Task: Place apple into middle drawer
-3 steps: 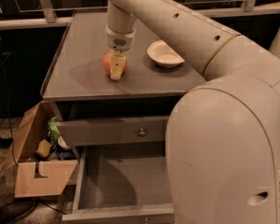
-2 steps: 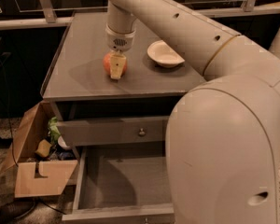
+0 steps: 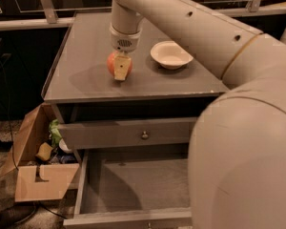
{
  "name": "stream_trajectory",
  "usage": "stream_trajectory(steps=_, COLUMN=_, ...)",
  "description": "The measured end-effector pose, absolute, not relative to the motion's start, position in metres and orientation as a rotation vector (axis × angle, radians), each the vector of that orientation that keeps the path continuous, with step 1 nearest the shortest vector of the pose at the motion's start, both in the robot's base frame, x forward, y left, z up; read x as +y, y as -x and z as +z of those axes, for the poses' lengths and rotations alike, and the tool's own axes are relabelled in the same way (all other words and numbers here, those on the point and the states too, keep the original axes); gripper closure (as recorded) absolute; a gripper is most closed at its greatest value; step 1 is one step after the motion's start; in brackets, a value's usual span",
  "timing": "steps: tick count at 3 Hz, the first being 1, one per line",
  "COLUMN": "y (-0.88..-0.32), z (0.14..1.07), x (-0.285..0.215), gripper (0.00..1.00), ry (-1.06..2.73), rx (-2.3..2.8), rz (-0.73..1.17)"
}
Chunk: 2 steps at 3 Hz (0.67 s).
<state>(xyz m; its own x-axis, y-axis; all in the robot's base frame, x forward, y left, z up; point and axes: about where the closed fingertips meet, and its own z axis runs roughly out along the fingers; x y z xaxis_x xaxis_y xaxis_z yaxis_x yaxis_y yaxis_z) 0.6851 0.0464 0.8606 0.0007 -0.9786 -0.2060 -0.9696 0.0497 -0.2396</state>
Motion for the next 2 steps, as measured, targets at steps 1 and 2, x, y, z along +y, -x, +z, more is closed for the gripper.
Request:
stream_trajectory(steps=1, y=-0.645, z=0.894, x=0.022, gripper=1.00, ry=1.851, rx=2.024, rz=-0.148)
stream_trajectory(steps=2, y=-0.577, z=0.894, x=0.003, gripper=1.00, ry=1.761, rx=2.054, rz=-0.199)
